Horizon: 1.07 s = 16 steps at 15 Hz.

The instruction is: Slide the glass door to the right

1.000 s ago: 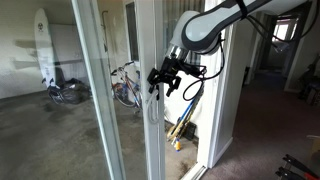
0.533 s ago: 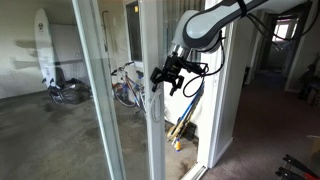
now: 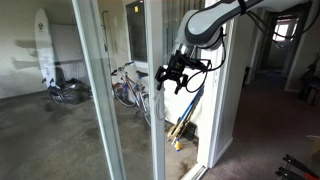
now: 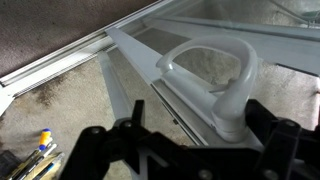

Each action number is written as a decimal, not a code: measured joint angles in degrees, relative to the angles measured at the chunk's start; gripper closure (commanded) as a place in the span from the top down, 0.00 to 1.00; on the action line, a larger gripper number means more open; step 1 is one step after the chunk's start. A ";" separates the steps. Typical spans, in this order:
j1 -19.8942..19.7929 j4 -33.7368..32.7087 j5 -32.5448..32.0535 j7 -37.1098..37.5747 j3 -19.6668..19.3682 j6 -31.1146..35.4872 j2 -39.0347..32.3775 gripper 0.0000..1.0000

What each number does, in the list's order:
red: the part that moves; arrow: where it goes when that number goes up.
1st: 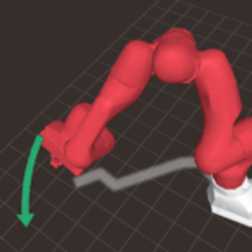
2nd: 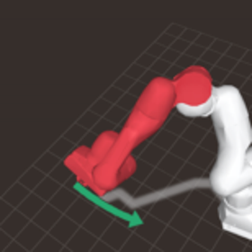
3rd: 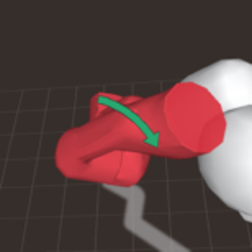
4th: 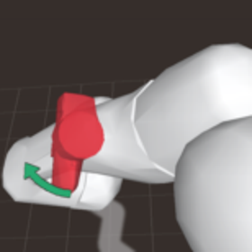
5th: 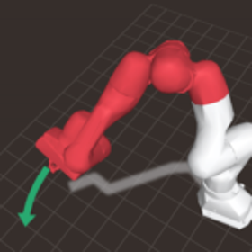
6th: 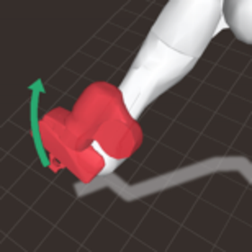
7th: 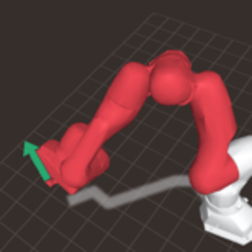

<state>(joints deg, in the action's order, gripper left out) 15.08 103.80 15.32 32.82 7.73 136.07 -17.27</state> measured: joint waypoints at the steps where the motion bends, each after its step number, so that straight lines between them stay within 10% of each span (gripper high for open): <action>1: 0.00 0.00 0.00 0.00 -0.05 -0.07 0.01 1.00; 16: -0.20 0.00 1.88 0.00 -0.18 -0.82 0.01 1.00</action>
<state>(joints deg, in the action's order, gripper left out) 14.88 103.81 17.20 32.82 7.55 135.25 -17.26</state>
